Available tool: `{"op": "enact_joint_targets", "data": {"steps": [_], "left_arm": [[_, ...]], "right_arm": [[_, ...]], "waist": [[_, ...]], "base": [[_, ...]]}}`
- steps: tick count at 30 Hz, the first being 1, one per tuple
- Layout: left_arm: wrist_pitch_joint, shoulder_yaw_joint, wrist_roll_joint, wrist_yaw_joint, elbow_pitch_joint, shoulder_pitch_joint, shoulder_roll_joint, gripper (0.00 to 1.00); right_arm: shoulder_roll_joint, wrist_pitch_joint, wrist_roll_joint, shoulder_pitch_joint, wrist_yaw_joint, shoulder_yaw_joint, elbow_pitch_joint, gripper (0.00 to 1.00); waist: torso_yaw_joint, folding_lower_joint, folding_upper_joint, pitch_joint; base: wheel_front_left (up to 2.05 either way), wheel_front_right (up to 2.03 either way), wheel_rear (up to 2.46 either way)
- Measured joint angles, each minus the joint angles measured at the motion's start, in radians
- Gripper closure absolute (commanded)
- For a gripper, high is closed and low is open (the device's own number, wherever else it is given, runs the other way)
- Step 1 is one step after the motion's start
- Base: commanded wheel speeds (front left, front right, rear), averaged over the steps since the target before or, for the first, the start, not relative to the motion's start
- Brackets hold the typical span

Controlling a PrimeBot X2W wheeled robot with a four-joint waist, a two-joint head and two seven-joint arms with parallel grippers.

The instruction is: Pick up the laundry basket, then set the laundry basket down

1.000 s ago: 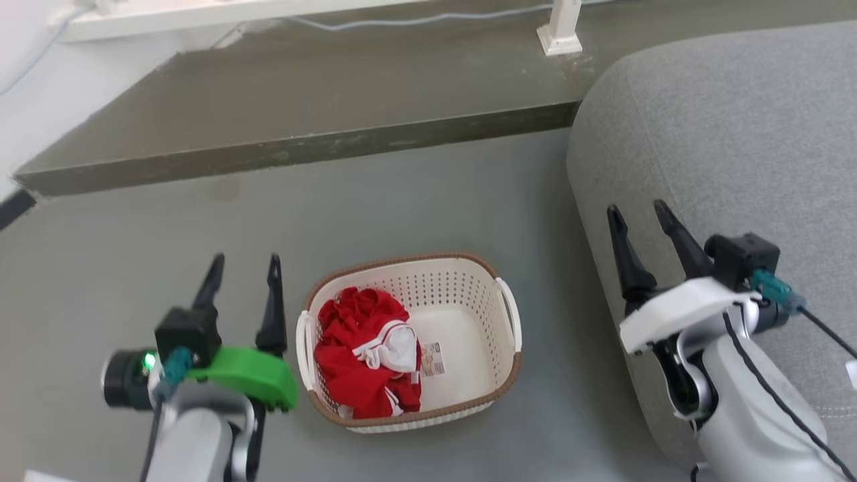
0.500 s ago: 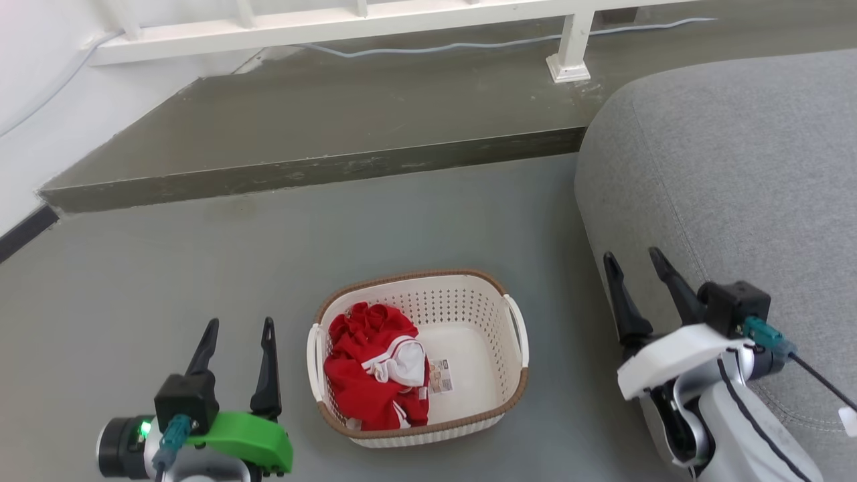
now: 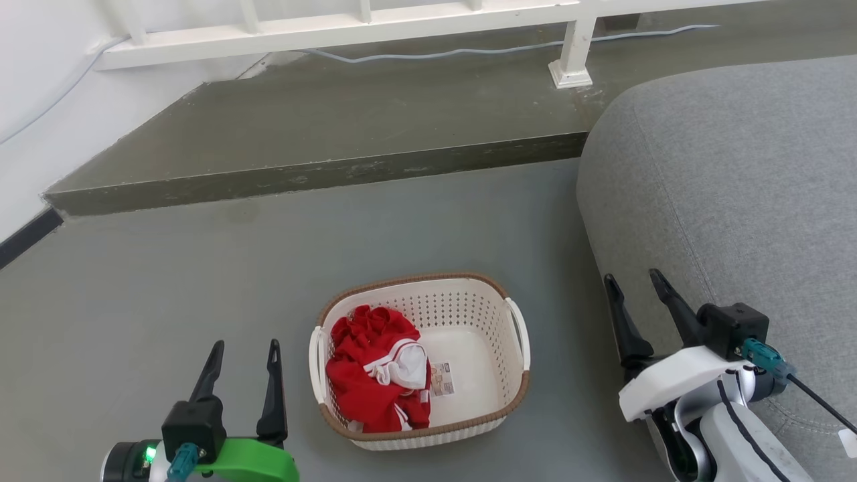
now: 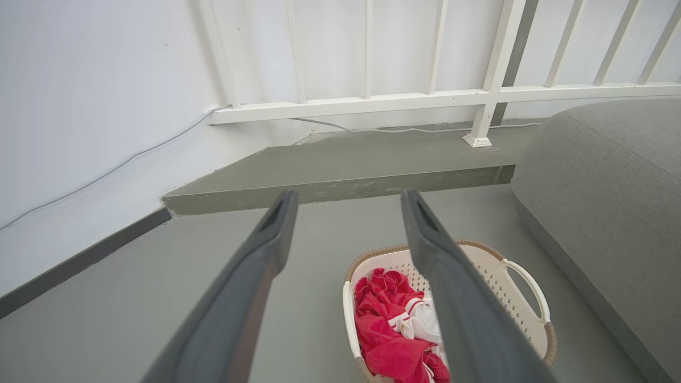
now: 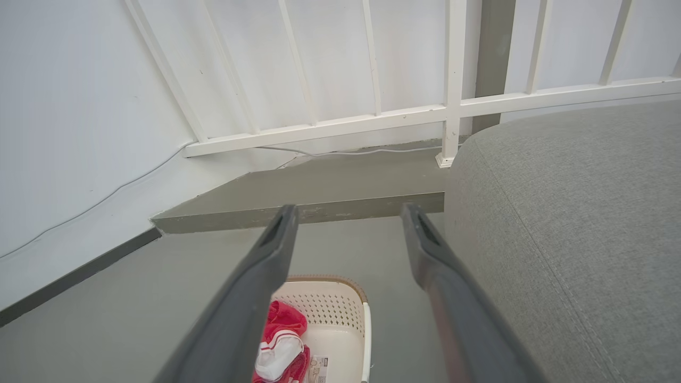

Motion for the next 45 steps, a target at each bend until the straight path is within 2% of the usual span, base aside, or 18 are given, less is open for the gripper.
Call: {"op": "enact_joint_targets", "data": {"steps": [31, 32, 36, 45], "left_arm": [[0.000, 0.010, 0.032, 0.000, -0.064, 0.037, -0.013, 0.00], [0.001, 0.008, 0.030, 0.000, -0.059, 0.037, -0.014, 1.00], [0.004, 0.000, 0.027, 0.000, -0.019, 0.039, -0.018, 1.00], [0.004, -0.014, -0.041, -0.011, -0.042, 0.073, -0.019, 1.00]], "right_arm": [[0.006, 0.000, -0.027, 0.022, 0.000, -0.026, -0.036, 0.00], [0.007, 0.000, -0.026, 0.022, 0.000, -0.025, -0.030, 1.00], [0.018, 0.002, -0.026, 0.050, 0.001, -0.022, 0.004, 1.00], [0.023, 0.005, 0.042, 0.061, 0.006, -0.033, -0.004, 1.00]], "waist": [[-0.003, 0.0000, 0.0000, 0.020], [-0.003, 0.0000, 0.0000, 0.020], [-0.003, 0.0000, 0.0000, 0.020], [0.002, 0.0000, 0.0000, 0.016]], "base": [[0.00, 0.00, 0.00], [0.00, 0.00, 0.00], [0.00, 0.00, 0.00], [0.00, 0.00, 0.00]]}}
